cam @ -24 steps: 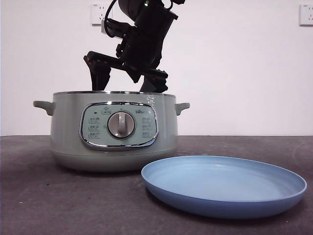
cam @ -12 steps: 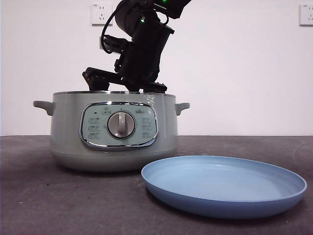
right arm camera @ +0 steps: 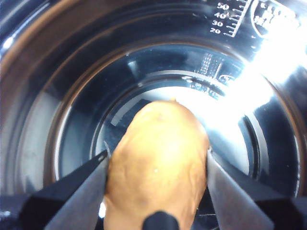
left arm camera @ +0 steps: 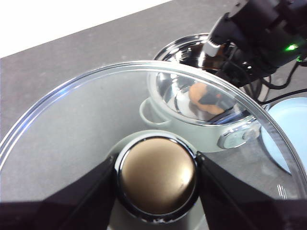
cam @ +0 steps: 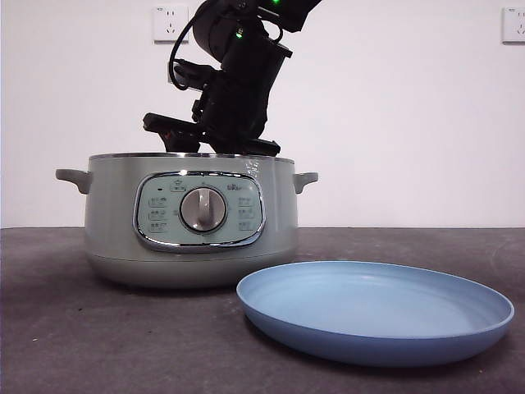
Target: Take the potato out from the steamer,put the potato on the plate,close the lid
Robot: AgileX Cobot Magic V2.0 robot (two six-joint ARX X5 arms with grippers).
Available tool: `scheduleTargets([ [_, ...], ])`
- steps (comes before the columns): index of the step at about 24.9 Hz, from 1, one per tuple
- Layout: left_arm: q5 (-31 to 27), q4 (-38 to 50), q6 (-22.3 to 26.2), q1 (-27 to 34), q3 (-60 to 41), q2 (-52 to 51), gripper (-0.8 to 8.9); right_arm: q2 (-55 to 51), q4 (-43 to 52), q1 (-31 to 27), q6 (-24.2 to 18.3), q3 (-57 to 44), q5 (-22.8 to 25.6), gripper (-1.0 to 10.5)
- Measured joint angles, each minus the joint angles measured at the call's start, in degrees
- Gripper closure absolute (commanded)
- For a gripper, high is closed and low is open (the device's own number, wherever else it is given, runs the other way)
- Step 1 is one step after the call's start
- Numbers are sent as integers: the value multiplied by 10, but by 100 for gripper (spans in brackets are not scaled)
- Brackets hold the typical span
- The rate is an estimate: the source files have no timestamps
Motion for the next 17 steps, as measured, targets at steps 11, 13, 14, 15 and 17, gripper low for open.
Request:
scheduleTargets([
  [11,23,40,0,0,0,0,822,-247,-145,-1,-5,2,29,965],
  [13,44,50,0,0,0,1,823,-287,-206,-1,-5,2,30,966],
  [14,48,54,0,0,0,1,822,-303,-228,-1,-5,2,31,966],
  [15,49,56,0,0,0,1,822,-321,-253,-1,-5,2,39,966],
  [17,63,57,0,0,0,1,822,-353,-273,-1,-7,-12,51,967],
])
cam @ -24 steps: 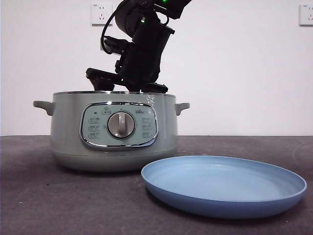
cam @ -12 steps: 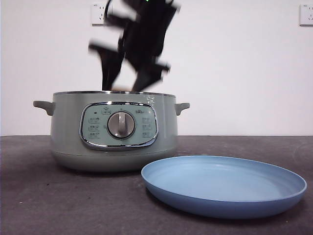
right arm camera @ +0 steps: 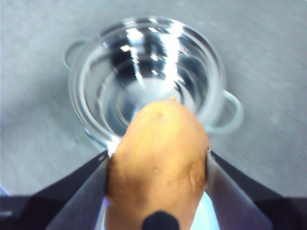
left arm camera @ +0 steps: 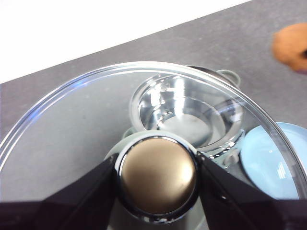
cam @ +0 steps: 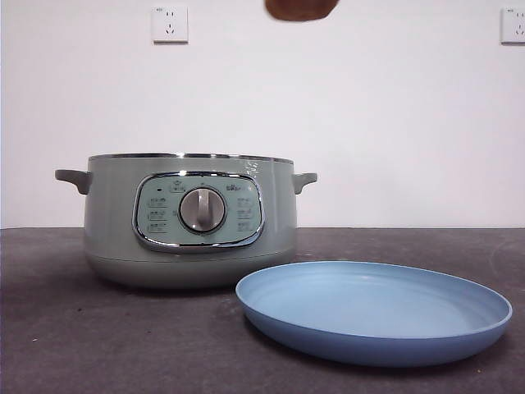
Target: Take the potato out from the steamer,put the potato on the plate,close the lid
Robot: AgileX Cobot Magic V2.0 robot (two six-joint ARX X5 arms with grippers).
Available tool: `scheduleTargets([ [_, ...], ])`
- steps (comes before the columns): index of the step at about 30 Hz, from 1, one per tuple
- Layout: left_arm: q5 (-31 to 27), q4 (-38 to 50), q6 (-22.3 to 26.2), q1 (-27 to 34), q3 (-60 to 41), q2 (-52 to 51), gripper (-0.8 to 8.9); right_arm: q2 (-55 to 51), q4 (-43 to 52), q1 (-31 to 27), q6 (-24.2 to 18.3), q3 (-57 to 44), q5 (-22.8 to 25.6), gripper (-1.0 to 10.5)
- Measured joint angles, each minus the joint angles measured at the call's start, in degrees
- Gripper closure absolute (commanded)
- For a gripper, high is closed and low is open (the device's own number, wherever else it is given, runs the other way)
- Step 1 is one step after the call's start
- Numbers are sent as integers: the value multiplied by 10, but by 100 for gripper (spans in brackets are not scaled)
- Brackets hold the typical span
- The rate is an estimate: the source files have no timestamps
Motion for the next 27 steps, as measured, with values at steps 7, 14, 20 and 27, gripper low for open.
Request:
scheduleTargets([
  [7,22,1,0,0,0,0,822,-83,52,0,14,-163,5,966],
  [14,40,9,0,0,0,3,822,-162,175,0,39,-392,5,966],
  [20,40,8,0,0,0,13,822,-151,298,0,49,-546,-6,966],
  [27,42,10,0,0,0,15,823,-115,426,-2,63,-627,-10,966],
])
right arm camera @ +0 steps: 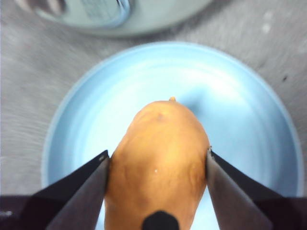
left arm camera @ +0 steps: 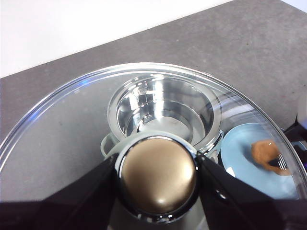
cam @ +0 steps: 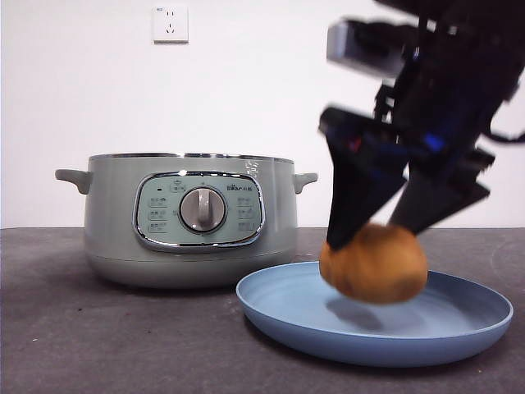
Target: Take the potato out from the steamer,put the potato on the plate,close the lid
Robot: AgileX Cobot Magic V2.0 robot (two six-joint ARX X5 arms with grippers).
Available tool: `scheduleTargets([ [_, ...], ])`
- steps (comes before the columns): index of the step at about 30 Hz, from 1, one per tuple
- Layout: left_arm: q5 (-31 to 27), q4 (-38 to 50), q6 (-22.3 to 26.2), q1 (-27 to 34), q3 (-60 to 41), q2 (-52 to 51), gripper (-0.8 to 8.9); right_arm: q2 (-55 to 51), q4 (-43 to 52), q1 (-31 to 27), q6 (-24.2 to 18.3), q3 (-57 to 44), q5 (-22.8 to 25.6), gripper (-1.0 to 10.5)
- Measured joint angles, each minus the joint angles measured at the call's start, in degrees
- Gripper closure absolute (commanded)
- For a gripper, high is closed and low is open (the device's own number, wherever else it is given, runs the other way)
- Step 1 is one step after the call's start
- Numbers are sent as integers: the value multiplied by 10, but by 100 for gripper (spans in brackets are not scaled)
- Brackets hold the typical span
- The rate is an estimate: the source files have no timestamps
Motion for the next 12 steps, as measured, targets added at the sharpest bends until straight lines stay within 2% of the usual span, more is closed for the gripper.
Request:
scheduleTargets([
  [8,38,14,0,0,0,28,823,43,35,-2,2,-4,0,953],
  [10,42,21,0,0,0,40,822,43,35,-2,2,-4,0,847],
  [12,44,36,0,0,0,55,822,43,35,-2,2,-4,1,654],
])
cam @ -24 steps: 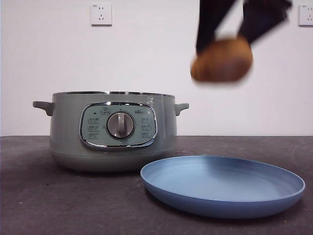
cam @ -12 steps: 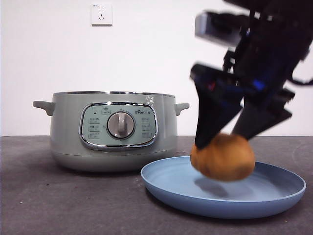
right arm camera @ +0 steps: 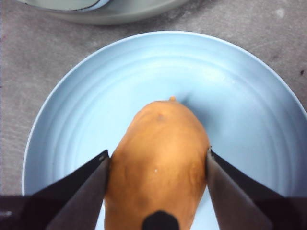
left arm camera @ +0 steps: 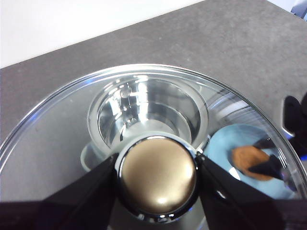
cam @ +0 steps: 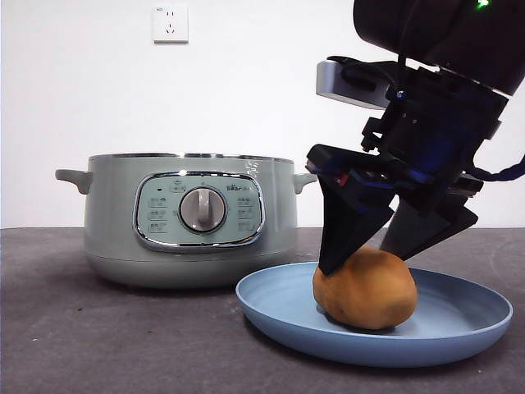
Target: Take the potato out from the steamer,put the potato on the plate,close the lid
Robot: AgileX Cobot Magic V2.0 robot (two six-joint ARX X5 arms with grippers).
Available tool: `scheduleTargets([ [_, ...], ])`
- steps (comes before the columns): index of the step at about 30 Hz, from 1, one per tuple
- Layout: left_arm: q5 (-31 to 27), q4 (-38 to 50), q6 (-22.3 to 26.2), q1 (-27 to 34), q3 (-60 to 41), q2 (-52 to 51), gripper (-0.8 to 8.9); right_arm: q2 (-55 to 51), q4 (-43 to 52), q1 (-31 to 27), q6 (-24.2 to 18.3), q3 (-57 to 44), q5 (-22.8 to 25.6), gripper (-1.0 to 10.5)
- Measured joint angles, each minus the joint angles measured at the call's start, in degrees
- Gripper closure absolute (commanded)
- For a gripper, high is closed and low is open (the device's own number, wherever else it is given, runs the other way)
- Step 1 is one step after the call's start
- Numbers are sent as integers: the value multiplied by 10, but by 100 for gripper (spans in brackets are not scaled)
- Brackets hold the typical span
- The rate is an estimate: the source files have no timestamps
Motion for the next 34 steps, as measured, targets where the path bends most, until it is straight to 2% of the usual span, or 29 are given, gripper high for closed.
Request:
scheduleTargets([
  [2,5,17,0,0,0,15,822,0,0,0,0,0,0,447],
  [4,18,38,0,0,0,33,822,0,0,0,0,0,0,337],
  [7,41,71,0,-2,0,63,822,0,-1,0,0,0,1,339],
  [16,40,160,3,-28,0,178,823,-27,-9,0,2,-1,3,339],
  [34,38,298,22,-47,0,369,822,-365,-127,0,17,13,61,348],
])
